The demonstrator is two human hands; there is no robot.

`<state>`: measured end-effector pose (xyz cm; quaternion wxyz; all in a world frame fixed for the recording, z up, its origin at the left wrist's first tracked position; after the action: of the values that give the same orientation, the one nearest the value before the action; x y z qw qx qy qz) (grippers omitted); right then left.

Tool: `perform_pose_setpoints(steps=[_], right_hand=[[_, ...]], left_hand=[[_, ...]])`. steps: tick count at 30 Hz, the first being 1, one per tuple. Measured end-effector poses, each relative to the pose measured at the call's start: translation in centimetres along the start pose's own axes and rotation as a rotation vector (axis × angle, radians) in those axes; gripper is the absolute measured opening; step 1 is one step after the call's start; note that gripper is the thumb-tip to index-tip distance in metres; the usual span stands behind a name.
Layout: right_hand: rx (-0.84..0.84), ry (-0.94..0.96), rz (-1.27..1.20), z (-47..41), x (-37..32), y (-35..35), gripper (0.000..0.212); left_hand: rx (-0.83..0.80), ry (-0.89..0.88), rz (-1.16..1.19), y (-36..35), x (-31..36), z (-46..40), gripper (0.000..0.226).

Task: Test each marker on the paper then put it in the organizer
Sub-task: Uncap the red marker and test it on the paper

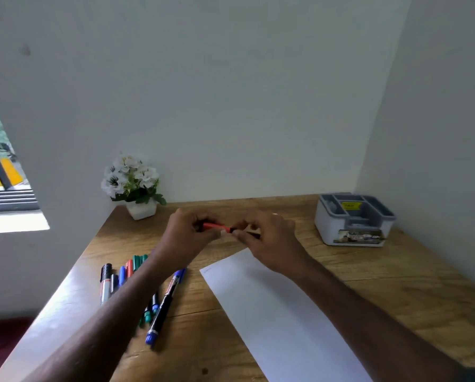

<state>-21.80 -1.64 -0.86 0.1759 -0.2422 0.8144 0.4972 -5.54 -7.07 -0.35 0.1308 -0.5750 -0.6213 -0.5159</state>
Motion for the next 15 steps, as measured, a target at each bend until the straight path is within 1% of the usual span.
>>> perform_pose_setpoints(steps=[3,5,7,10,12,15], right_hand=[[0.008,0.066,0.094,0.6,-0.4,1.1,0.014],[0.025,0.071,0.052,1.1,-0.1,1.7,0.016],[0.061,0.045,-0.061,1.4,0.7,2.6,0.017],[0.19,-0.004,-0.244,1.5,2.2,5.2,0.009],[0.287,-0.048,-0.3,1.4,3.6,7.4,0.001],[0.426,-0.123,-0.352,1.3,6.6,11.1,0.008]], left_hand=[[-0.008,0.002,0.105,-0.9,1.9,-1.2,0.019],[-0.019,-0.004,0.126,-2.1,3.2,-2.1,0.02],[-0.033,-0.016,0.142,-3.5,4.4,-2.9,0.021],[-0.057,-0.01,0.208,-5.3,5.3,-3.8,0.027],[-0.075,-0.007,0.197,-6.6,5.3,-4.5,0.026],[-0.106,-0.011,0.118,-8.6,5.3,-5.4,0.014]])
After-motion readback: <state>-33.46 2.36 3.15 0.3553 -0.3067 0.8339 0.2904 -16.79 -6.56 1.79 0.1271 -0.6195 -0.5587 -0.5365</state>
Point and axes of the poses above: each hand's wrist, its own z-axis away from the middle knuckle, its own y-axis out of the back of the hand, x = y × z, the point moved 8 cm from there along -z, towards the middle knuckle, and after that the axes turned 1 degree about y, right-handed, at the moved point
